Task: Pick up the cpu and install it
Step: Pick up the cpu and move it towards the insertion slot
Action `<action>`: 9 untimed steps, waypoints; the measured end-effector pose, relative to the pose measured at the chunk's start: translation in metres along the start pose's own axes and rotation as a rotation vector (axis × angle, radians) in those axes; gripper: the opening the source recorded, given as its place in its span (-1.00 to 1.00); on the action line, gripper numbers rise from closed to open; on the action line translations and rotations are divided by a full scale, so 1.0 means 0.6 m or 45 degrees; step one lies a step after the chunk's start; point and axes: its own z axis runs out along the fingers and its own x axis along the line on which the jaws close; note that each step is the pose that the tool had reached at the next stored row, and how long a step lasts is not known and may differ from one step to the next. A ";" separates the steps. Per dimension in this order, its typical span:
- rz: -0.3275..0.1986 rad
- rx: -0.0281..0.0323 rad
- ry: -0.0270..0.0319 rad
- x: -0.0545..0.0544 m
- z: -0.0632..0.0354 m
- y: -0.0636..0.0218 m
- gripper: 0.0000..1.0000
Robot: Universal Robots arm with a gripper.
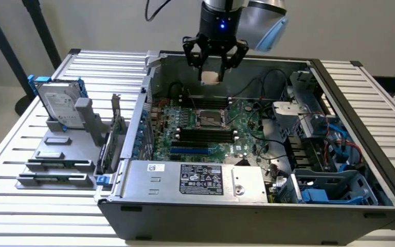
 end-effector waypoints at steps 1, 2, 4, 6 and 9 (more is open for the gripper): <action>0.000 0.0001 0.0000 -0.001 0.003 0.000 0.09; 0.000 0.0000 -0.0001 -0.002 0.006 0.000 0.09; 0.001 0.0001 -0.0001 -0.004 0.012 -0.001 0.09; 0.004 -0.0001 -0.0004 -0.005 0.018 -0.002 0.09; 0.013 0.0002 -0.0030 -0.006 0.026 -0.002 0.09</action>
